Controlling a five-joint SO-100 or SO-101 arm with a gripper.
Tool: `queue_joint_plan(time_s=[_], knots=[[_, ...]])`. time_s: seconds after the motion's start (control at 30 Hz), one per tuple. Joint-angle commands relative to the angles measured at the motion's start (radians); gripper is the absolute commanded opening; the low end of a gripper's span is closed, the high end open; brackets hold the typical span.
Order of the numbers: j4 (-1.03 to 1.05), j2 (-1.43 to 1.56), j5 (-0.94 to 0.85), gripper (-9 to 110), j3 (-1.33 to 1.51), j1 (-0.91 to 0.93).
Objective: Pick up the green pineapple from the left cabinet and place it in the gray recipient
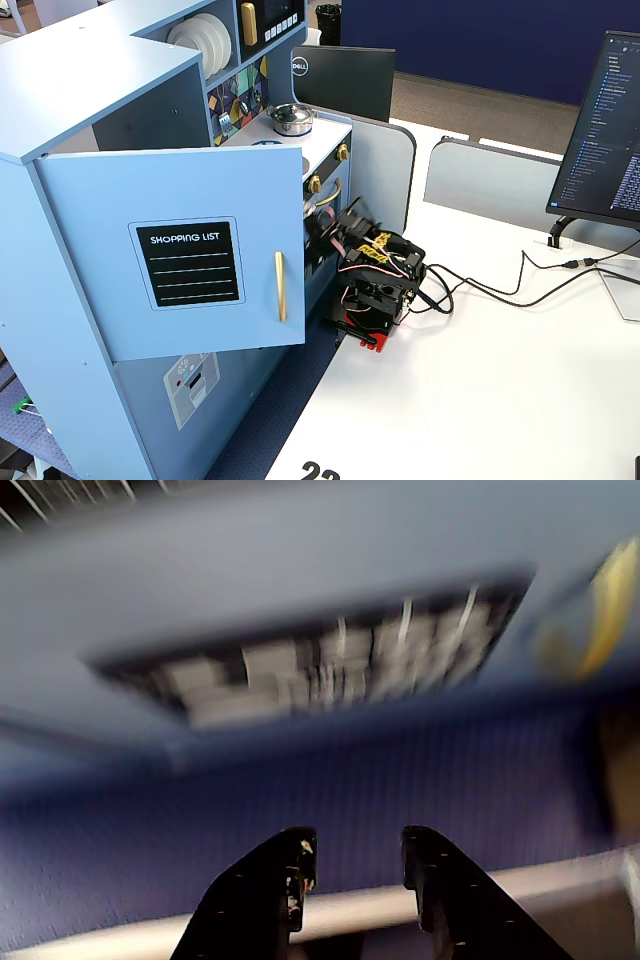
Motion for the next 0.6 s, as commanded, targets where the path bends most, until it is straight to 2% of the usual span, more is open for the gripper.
queue_joint_plan(time_s=[0.0, 0.17, 0.43, 0.47, 0.57], knots=[[-0.258, -0.118, 0.003, 0, 0.156, -0.002], [-0.133, -0.094, 0.038, 0, 0.172, -0.031], [0.416, 0.241, -0.015, 3, 0.173, -0.066], [0.457, 0.242, -0.063, 4, 0.173, -0.077], [0.457, 0.242, -0.040, 5, 0.173, -0.092]])
